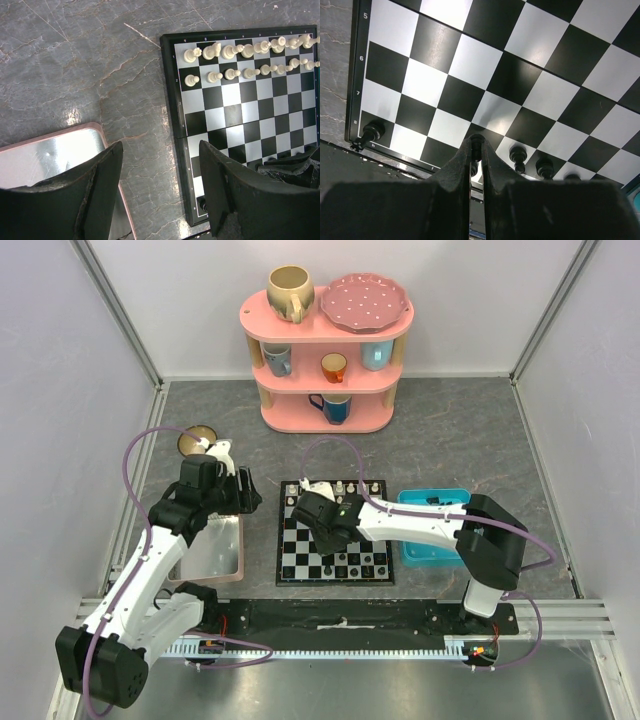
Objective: Set up the chess pieces on the board
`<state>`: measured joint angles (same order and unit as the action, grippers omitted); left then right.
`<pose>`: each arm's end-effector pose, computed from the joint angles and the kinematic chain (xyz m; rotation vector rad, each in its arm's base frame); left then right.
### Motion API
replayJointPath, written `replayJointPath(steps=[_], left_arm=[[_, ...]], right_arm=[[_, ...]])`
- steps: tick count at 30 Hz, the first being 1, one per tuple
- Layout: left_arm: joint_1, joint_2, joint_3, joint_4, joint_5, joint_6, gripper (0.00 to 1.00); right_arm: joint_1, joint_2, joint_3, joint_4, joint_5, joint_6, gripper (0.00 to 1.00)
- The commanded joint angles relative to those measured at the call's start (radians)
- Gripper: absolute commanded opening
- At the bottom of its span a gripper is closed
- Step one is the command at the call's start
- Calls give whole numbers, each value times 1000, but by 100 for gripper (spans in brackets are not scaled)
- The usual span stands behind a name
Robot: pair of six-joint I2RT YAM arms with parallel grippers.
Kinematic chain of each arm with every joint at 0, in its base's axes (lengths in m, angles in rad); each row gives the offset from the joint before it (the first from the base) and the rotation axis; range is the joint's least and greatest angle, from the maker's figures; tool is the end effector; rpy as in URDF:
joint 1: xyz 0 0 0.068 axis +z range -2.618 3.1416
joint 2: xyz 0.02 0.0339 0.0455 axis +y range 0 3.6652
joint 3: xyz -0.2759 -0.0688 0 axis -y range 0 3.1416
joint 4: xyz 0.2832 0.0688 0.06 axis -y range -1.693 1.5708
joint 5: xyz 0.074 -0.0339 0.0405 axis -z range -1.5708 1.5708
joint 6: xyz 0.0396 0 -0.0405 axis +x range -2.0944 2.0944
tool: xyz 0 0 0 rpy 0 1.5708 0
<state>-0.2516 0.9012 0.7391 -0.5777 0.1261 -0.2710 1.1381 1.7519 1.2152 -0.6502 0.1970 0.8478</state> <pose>0.2134 -0.0600 0.2670 0.0424 2.3385 -0.4091 0.1689 0.3472 0.1870 -0.3460 2.7323 0.2996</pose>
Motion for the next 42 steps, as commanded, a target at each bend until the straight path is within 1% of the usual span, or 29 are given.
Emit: replayJointPath(steps=[1, 14, 21, 27, 33, 35, 42], left_arm=[[6, -10, 19, 18, 17, -7, 69], [6, -8, 17, 25, 37, -4, 69], [6, -8, 17, 24, 38, -4, 70], [6, -8, 16, 26, 41, -2, 70], [6, -10, 16, 27, 43, -2, 70], [6, -10, 16, 27, 43, -2, 70], [6, -10, 16, 27, 43, -2, 70]], right_arm=[[9, 8, -16, -14, 18, 25, 7], [20, 9, -29, -8, 7, 33, 8], [23, 15, -28, -3, 4, 34, 10], [23, 21, -28, 7, -1, 37, 13], [22, 24, -28, 7, 4, 42, 18], [23, 26, -26, 6, 7, 42, 22], [23, 34, -20, 6, 7, 39, 23]])
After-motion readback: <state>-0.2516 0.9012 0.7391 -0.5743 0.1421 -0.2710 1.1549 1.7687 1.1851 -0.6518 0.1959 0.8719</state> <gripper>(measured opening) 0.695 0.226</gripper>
